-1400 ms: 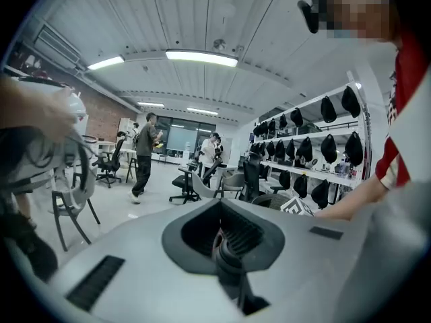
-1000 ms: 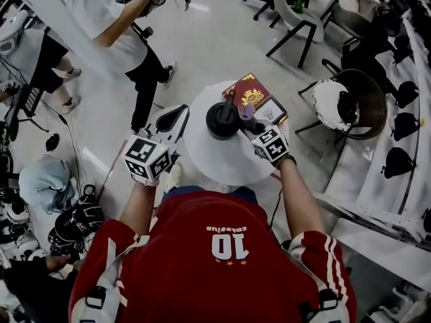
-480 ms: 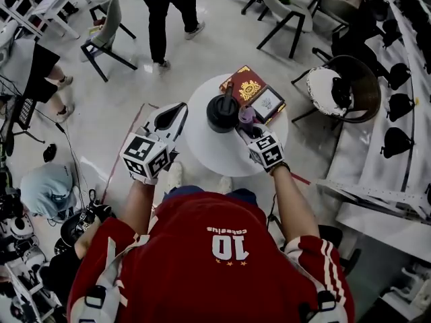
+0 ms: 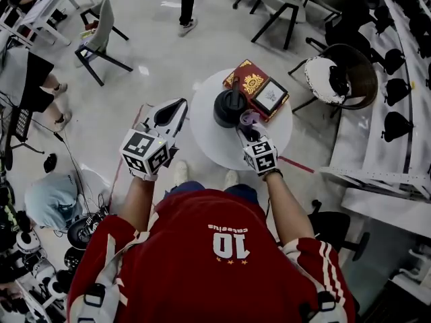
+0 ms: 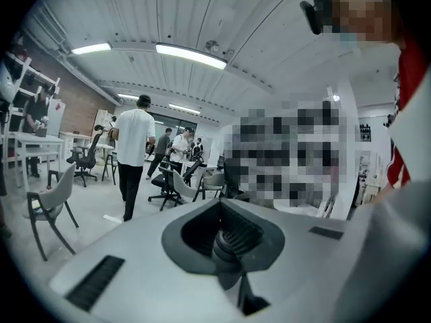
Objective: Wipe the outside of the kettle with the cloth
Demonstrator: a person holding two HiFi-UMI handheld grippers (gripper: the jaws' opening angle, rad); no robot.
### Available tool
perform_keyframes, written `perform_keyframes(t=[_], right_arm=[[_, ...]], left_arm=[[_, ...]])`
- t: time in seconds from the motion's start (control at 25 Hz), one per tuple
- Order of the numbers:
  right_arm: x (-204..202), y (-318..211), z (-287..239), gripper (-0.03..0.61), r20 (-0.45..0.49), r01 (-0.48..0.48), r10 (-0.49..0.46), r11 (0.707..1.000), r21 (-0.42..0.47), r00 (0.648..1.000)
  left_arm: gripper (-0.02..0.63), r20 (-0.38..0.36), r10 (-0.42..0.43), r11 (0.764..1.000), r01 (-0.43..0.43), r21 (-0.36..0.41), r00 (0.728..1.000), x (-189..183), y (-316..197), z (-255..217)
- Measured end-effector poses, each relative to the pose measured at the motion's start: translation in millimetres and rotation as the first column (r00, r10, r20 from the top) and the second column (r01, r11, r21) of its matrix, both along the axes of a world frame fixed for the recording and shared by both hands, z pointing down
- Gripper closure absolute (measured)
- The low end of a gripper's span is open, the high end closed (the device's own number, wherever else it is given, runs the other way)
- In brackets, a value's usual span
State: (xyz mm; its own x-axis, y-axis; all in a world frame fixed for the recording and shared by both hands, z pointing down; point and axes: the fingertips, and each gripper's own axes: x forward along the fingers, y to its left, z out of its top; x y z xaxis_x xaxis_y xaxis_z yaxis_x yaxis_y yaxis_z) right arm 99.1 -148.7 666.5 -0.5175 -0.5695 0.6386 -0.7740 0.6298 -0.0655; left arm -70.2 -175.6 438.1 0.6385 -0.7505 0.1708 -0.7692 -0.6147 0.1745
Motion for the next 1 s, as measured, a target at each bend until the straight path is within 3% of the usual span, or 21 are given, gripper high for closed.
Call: perform_keyframes(t=[0.52,0.76,1.0], right_arm=[[-60.2,11.1,6.5,0.529,-0.015,-0.116,0.116,0.993,0.012,0.993],[-82.2,5.3,9.3,0.529,-0.006,-0.227,0.227,0.974,0.021,0.974],[-110.1,-2.4,6.1,0.529,0.004,-0.271,0.271,0.962,0.031,0.963]], left_arm=[[0.606,-0.013,0.111,0.994,-0.111,-0.011,0.994,-44.3,-17.1,2.5],[0.606,-0.017,0.172,0.985,-0.172,-0.019,0.985,-68.0,-27.1,9.9],[0.606,-0.027,0.206,0.978,-0.206,-0.023,0.978,-92.7,-29.4,14.3]])
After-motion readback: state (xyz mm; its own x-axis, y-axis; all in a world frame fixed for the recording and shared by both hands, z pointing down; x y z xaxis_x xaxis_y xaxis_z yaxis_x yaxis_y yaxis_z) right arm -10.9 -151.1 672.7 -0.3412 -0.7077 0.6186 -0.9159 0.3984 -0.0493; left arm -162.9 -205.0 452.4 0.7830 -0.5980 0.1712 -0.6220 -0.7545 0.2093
